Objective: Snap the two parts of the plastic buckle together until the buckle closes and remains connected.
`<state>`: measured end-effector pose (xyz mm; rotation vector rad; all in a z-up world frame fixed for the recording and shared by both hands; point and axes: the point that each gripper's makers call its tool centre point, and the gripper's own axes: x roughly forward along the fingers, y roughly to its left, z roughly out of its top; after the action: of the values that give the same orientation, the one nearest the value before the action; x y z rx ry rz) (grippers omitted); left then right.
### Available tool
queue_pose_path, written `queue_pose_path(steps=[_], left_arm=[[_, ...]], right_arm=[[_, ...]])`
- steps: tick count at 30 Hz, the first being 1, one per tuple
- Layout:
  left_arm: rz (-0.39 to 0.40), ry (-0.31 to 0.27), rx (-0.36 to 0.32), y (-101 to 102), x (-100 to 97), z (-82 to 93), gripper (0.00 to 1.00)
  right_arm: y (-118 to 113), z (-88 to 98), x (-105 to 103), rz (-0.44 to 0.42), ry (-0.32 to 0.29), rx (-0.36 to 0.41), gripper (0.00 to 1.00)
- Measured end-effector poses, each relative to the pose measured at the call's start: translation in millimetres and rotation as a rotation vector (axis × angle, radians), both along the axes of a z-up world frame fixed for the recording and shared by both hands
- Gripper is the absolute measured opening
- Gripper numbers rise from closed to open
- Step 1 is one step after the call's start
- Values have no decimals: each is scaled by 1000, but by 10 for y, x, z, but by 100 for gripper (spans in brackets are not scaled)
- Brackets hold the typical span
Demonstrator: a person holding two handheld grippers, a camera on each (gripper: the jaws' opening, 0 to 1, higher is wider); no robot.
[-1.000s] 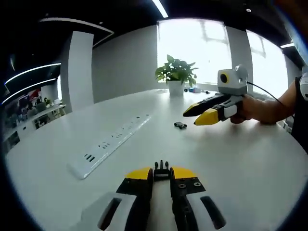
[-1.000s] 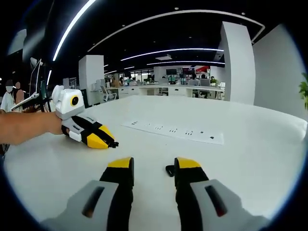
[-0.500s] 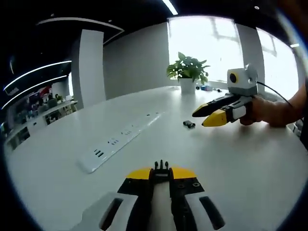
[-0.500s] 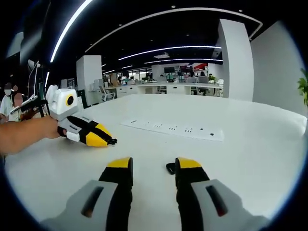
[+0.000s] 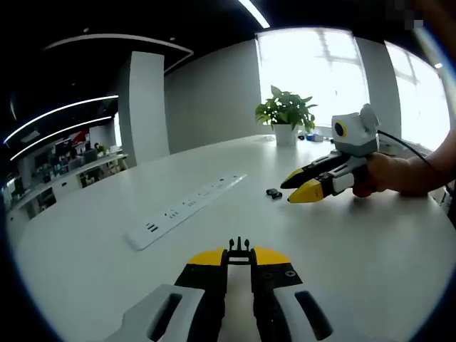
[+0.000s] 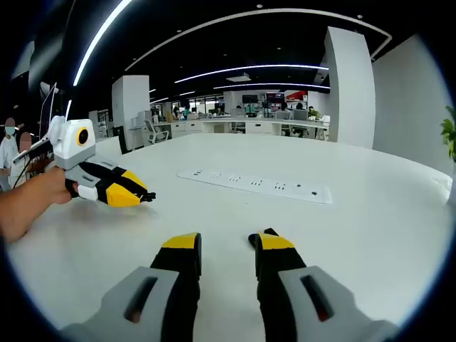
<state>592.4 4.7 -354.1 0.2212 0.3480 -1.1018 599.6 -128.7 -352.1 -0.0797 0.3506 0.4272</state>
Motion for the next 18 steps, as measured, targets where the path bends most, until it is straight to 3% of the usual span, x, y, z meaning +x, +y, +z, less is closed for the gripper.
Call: queue_pose_path(steps=[4,7,9,11,13,16,18], left_arm=[[15,-13,25,24,-86,51,10],[-5,34,-75,-35,-167,175,10],[0,25,-73,-8,-138,192,11],[12,15,-74,18,-88,194,11],[16,30,-98,36,-58,201,11],[14,25,-104,40,-45,180,11],[5,17,-106,31,-51,163,11]], right_arm=[[8,-2,23,-4,1,-5,29],[120,90,35,31,-40,-60,30],[133,181,49,22,-41,-34,31],[143,141,73,12,-34,-31,30],[132,65,74,-26,6,-1,29],[-144,57,179,-161,-33,-134,38],[-229,115,149,-217,-45,-159,37]])
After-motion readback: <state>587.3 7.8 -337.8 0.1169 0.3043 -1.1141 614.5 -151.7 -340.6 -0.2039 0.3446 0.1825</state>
